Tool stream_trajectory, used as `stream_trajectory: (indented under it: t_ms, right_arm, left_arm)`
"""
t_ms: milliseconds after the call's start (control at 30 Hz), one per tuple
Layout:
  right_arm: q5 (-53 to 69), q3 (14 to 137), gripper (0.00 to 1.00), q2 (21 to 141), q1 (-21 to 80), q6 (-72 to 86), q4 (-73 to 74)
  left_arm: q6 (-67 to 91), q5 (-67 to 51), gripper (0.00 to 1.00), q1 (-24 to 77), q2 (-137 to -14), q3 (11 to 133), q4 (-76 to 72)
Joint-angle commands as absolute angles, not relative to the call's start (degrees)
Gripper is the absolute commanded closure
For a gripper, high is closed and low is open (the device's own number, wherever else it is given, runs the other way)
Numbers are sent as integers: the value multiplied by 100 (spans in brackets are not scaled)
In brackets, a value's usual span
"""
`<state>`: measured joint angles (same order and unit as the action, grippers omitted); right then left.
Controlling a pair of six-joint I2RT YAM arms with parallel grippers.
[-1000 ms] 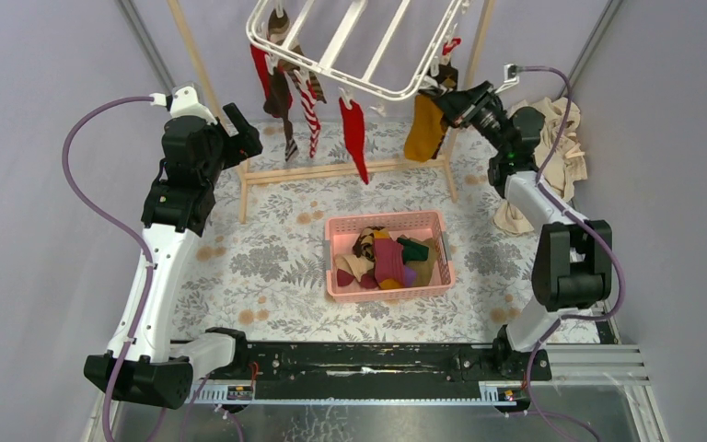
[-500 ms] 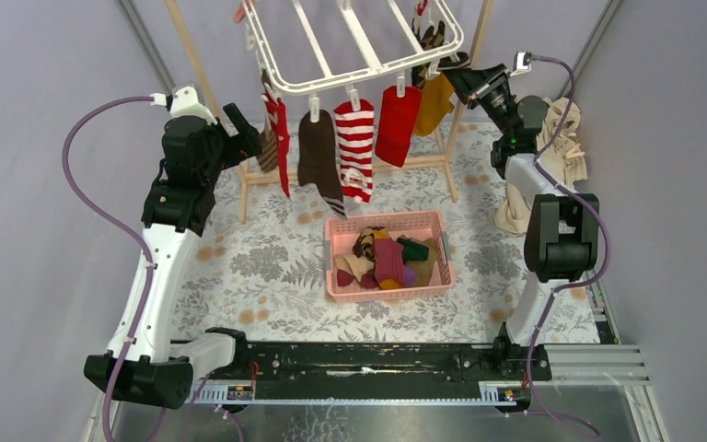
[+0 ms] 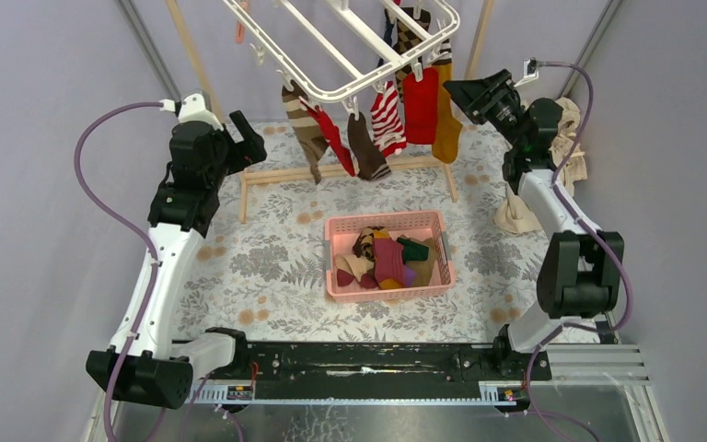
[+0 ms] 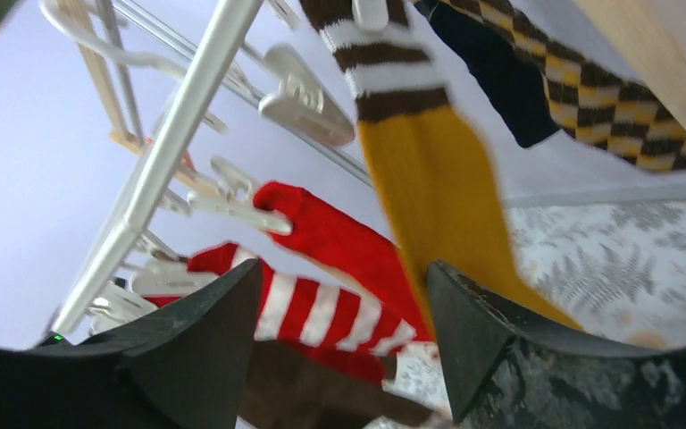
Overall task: Remove the socks clipped to the hanger
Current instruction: Adjust the hanger on the clothesline.
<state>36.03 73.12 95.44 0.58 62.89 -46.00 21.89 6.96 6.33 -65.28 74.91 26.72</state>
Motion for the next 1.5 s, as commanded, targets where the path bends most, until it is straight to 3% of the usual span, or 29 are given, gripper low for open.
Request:
stream_trajectory:
  t_ms: [0,167,433,867,1000,1167,1300,1467]
  right_arm:
    - [3374,6947,22,8658,39,4917,-3281]
    - [3036,6600,15,7956,37,3986,-2093]
    - [2901,5948,15,7033,198,3166,-985]
    - [1571,5936,23,6338,2885,2136,116]
    - [1293,6249,34,6580,3643,2061,50]
    - [549,6847,39,7259,4658,1768,-95]
    - [71,7117,39,7824,4893,1930,-531]
    - [85,7633,29,8709,4895,1884,-1228]
  left_arm:
    - [2214,479,1,598,-6400,7333,2245]
    - [2217,411,1,593,-6307,7238,2227]
    - [2311,128,1,622,-6252,6969,2055]
    - [2285,114,1,746,-5924,6531,1982]
    - [2246,221,1,755,-5877,6497,2033]
    - [2170,487,1,747,-5754,6473,2210]
    - [2123,588,1,743,-5686,6493,2394]
    - [2105,626,2,745,-5591,6514,2555]
